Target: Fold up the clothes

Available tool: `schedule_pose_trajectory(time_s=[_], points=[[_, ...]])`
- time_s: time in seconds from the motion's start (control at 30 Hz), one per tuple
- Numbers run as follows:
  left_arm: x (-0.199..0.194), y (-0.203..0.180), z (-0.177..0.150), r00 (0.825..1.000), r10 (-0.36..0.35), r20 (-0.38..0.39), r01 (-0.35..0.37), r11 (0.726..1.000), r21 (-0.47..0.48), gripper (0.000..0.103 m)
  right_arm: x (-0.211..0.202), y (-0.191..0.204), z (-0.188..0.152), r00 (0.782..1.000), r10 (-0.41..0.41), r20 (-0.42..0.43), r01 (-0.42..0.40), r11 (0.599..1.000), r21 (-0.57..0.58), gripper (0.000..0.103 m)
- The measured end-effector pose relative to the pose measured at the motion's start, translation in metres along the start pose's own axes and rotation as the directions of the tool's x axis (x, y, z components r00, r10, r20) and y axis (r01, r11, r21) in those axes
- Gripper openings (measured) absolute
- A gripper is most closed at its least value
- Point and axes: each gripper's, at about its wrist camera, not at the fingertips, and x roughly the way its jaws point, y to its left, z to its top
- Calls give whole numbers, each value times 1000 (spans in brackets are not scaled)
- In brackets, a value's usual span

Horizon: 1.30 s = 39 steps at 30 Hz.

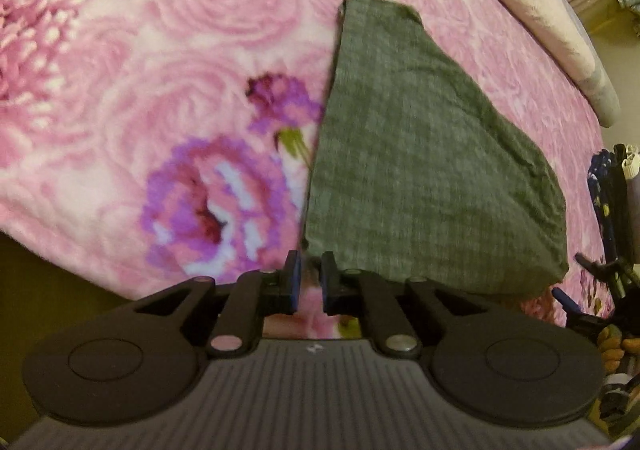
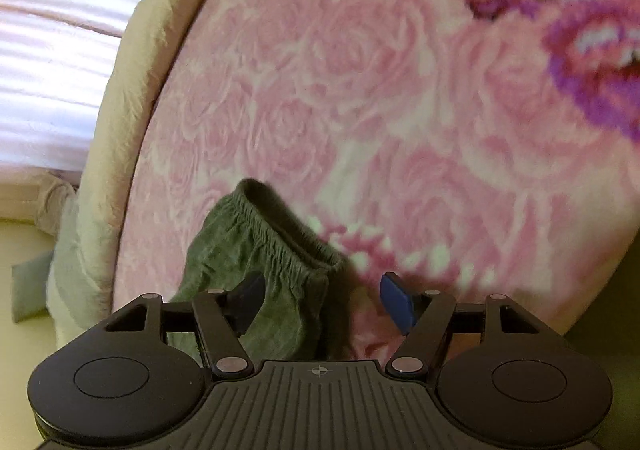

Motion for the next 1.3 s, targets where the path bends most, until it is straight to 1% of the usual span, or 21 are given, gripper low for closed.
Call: schedule_pose_trajectory(time_s=[0.03, 0.1, 0.17, 0.2, 0.23, 0.33, 0.43, 0.53, 0.6, 0.63, 0.7, 0.73, 0.77, 0.8, 0.87, 0.93, 0.97, 1.1, 1.23, 1.27, 1.3], points=[[0, -1, 3, 1000, -3, 5, 3, 1000, -2, 5, 4, -1, 0, 1000, 12, -11, -12, 1000, 0, 50], [3, -4, 10, 1000, -6, 9, 6, 1000, -9, 5, 16, -4, -2, 999, 18, -34, -19, 1000, -13, 48], [6, -8, 15, 1000, -10, 12, 11, 1000, -24, 5, 25, -6, -4, 999, 22, -31, -23, 999, -32, 45], [8, -9, 18, 1000, -13, 15, 14, 999, -35, 5, 28, -6, -4, 999, 22, -27, -23, 999, -49, 24], [10, -11, 20, 1000, -17, 17, 18, 999, -46, 5, 31, -5, -3, 1000, 21, -20, -23, 997, -69, 19], [13, -15, 28, 999, -29, 25, 31, 997, -74, 6, 30, 6, 3, 999, 28, 16, -24, 984, -178, 14], [12, -22, 39, 999, -29, 24, 31, 997, -68, 5, 24, 22, 20, 996, 31, 84, -5, 957, -291, 13], [14, -33, 50, 999, -39, 11, 39, 999, -29, 5, 24, 32, 44, 990, 23, 140, 33, 924, -382, 13], [18, -40, 58, 999, -47, -5, 47, 999, 2, 5, 34, 37, 59, 991, 1, 131, 59, 887, -457, 14], [20, -43, 63, 999, -47, -15, 47, 999, 20, 5, 40, 37, 64, 993, -23, 112, 74, 879, -472, 16], [25, -46, 76, 998, -53, -34, 55, 997, 57, 5, 40, 33, 64, 993, -55, 108, 97, 892, -441, 28], [27, -47, 83, 997, -57, -43, 60, 995, 75, 6, 39, 31, 64, 992, -67, 110, 107, 900, -422, 43], [29, -47, 90, 997, -60, -51, 64, 994, 92, 6, 32, 27, 59, 987, -80, 143, 129, 917, -377, 50], [32, -47, 98, 996, -64, -60, 70, 991, 111, 6, 22, 23, 52, 977, -95, 191, 153, 936, -317, 60], [37, -46, 119, 994, -76, -82, 88, 982, 164, 6, 3, 12, 35, 955, -127, 267, 177, 969, -171, 60], [43, -46, 141, 991, -83, -105, 106, 965, 239, 6, -9, 2, 7, 950, -142, 278, 155, 988, -26, 60], [47, -45, 151, 988, -89, -123, 120, 952, 281, 6, -15, 1, -11, 948, -144, 282, 144, 989, 23, 60], [62, -41, 191, 973, -98, -208, 180, 889, 422, 6, -27, 24, -106, 941, -171, 292, 145, 983, 109, 60], [66, -30, 221, 944, -127, -304, 271, 824, 498, 6, -6, 50, -208, 941, -158, 298, 87, 967, 239, 60], [67, -27, 224, 939, -122, -323, 282, 810, 515, 6, 0, 57, -228, 939, -159, 304, 79, 963, 259, 59], [69, -23, 227, 933, -114, -342, 291, 798, 527, 6, 5, 64, -243, 937, -162, 309, 74, 958, 276, 49]])
